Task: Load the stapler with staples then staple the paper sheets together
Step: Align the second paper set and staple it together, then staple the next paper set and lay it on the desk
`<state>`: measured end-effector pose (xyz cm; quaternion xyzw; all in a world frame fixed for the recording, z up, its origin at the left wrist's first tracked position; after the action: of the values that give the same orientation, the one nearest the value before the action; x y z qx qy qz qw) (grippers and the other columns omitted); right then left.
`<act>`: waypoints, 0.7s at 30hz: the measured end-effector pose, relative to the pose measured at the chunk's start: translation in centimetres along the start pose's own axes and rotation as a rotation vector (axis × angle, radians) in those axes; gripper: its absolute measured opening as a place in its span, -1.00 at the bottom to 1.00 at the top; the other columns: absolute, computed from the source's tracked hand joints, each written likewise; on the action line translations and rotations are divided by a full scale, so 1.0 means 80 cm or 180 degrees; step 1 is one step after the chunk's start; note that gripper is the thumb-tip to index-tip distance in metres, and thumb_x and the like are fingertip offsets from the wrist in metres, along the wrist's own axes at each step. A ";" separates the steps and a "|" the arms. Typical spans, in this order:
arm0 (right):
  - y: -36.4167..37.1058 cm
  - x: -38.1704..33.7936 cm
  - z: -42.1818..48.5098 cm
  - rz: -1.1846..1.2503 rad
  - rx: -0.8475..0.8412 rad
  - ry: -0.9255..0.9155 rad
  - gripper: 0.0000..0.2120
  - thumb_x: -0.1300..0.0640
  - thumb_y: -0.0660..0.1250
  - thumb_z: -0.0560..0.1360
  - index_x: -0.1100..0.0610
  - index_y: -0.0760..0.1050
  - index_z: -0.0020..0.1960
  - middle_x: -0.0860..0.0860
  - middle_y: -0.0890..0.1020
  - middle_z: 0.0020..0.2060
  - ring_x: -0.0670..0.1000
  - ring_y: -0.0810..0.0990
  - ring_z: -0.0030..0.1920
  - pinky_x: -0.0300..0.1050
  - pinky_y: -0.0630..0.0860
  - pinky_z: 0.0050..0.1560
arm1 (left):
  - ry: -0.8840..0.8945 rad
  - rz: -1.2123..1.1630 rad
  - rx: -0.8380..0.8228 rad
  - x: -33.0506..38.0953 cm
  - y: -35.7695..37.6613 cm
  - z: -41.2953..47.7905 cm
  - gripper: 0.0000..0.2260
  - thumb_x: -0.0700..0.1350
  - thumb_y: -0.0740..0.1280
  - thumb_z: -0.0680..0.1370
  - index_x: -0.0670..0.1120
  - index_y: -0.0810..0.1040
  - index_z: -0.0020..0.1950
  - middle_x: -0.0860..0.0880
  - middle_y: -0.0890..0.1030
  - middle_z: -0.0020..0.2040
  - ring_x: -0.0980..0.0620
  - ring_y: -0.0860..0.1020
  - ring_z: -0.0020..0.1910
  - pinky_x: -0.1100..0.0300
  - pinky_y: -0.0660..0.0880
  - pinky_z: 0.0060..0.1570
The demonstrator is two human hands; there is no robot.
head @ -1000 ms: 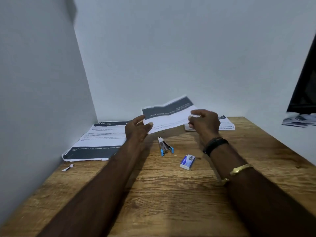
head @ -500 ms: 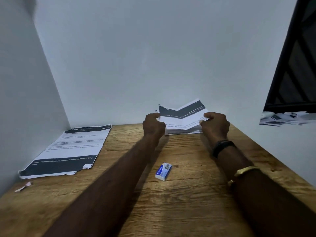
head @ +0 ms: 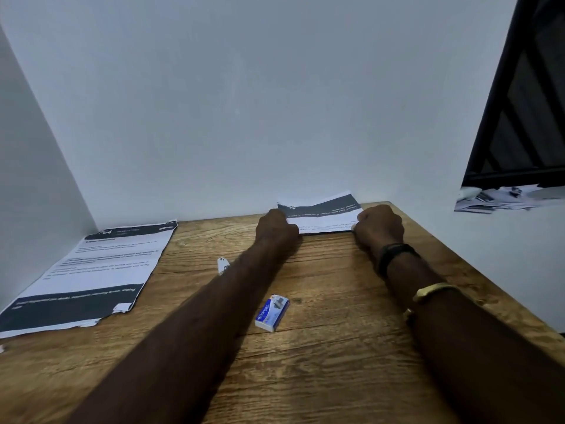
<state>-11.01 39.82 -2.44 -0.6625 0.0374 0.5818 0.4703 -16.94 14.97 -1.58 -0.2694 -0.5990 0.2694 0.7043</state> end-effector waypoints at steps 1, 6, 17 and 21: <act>0.001 0.000 0.002 -0.0077 -0.0007 -0.0020 -0.83 0.17 0.46 0.45 0.11 0.69 0.05 0.15 0.70 0.14 0.23 0.64 0.16 -0.16 0.42 -0.03 | -0.0019 0.0067 -0.0064 0.000 0.004 0.001 -0.74 -0.20 0.34 0.53 -0.27 0.57 0.19 -0.24 0.64 0.18 -0.21 0.59 0.19 0.11 0.47 0.00; 0.000 -0.006 -0.002 -0.0492 0.0191 -0.0088 -0.74 0.14 0.37 0.52 0.19 0.60 0.18 0.21 0.60 0.24 0.26 0.60 0.20 -0.05 0.49 0.03 | -0.0068 0.0296 -0.0332 -0.004 0.019 0.000 -0.72 -0.13 0.37 0.52 -0.26 0.59 0.16 -0.24 0.66 0.16 -0.21 0.63 0.17 0.00 0.57 0.13; -0.001 -0.096 -0.080 -0.0002 0.0265 -0.1365 -0.62 0.21 0.38 0.53 0.04 0.60 0.33 0.11 0.55 0.26 0.13 0.58 0.21 -0.16 0.42 0.08 | 0.0400 -0.0891 0.0598 0.008 -0.055 -0.028 -0.77 -0.10 0.44 0.54 -0.10 0.70 0.16 -0.06 0.70 0.19 -0.04 0.63 0.22 0.09 0.51 0.31; 0.024 -0.146 -0.130 0.0233 0.0043 -0.1713 -0.73 0.16 0.39 0.53 0.08 0.67 0.21 0.05 0.69 0.11 0.05 0.60 0.17 -0.15 0.41 0.11 | 0.0483 -0.1299 0.0866 -0.005 -0.096 -0.049 -0.86 -0.10 0.45 0.52 -0.12 0.76 -0.01 -0.05 0.76 -0.07 -0.02 0.72 -0.04 -0.04 0.63 0.14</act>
<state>-8.26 25.97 4.64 -0.4791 -0.0610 0.7533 0.4464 -12.69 9.00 2.96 -0.0651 -0.5447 0.1788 0.8167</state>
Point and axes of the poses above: each hand's wrist, its own z-axis towards the middle knuckle, its own y-axis out of the palm, x = y × z, the point moved 9 cm from there along z, towards the middle knuckle
